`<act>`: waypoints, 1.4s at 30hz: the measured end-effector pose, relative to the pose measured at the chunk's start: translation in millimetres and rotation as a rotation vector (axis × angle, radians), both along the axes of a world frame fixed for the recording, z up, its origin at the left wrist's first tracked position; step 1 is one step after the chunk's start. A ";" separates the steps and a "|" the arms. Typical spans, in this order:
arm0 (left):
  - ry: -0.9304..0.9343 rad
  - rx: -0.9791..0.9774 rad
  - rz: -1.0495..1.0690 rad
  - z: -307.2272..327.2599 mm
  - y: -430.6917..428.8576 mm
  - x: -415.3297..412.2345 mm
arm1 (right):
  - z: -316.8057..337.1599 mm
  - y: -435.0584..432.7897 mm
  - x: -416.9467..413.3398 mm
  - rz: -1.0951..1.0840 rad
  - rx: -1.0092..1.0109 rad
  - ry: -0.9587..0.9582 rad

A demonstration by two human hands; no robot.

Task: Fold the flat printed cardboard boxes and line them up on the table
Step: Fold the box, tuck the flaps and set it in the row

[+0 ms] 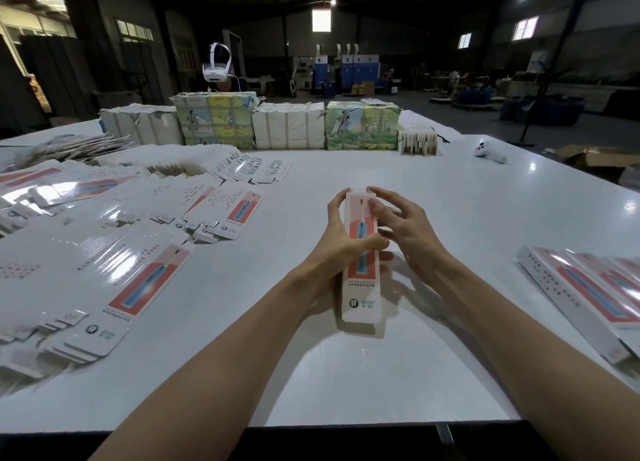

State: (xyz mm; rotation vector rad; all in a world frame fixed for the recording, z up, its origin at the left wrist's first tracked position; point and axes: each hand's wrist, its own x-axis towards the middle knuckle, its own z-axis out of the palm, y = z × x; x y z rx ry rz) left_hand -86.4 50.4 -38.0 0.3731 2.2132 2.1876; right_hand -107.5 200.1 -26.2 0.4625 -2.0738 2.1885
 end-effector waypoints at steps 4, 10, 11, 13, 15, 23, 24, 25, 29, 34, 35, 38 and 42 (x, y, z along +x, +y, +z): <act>-0.009 0.090 0.003 0.6 0.1 -1.4 | -0.8 -3.2 0.5 0.056 0.073 0.055; 0.005 -0.056 0.030 -4.3 -1.7 -6.6 | -1.4 4.0 -4.3 0.093 0.115 -0.013; 0.000 -0.072 0.038 -4.9 -1.9 -6.9 | -2.2 3.5 -4.3 0.088 0.124 -0.019; -0.018 -0.065 0.032 -5.9 -4.1 -7.6 | -3.5 1.0 -4.0 0.078 0.110 -0.016; -0.058 -0.025 -0.007 -5.2 -6.0 -6.8 | -3.2 -0.6 -5.3 0.027 0.069 -0.018; -0.094 -0.099 -0.157 -7.0 -0.7 -5.6 | -4.4 14.5 -17.6 -0.142 -0.029 -0.115; -0.100 -0.095 -0.168 -7.1 -2.1 -5.9 | -4.3 16.0 -18.1 -0.140 -0.024 -0.092; -0.107 -0.092 -0.176 -7.1 -3.1 -6.0 | -3.8 16.6 -18.0 -0.137 -0.016 -0.060; -0.123 -0.096 -0.161 -8.0 -3.9 -5.5 | -2.1 15.1 -16.3 -0.161 0.096 0.121; -0.110 -0.114 -0.153 -7.1 -5.1 -7.1 | -0.3 17.3 -15.6 -0.115 0.068 0.126; -0.106 -0.119 -0.154 -7.2 -5.0 -7.6 | 0.2 18.2 -15.9 -0.074 0.031 0.078; -0.092 -0.123 -0.156 -8.0 -4.9 -8.5 | 1.9 17.5 -17.3 0.013 -0.068 -0.053; -0.086 -0.118 -0.165 -8.6 -5.0 -9.2 | 1.6 18.1 -18.6 0.017 -0.126 -0.111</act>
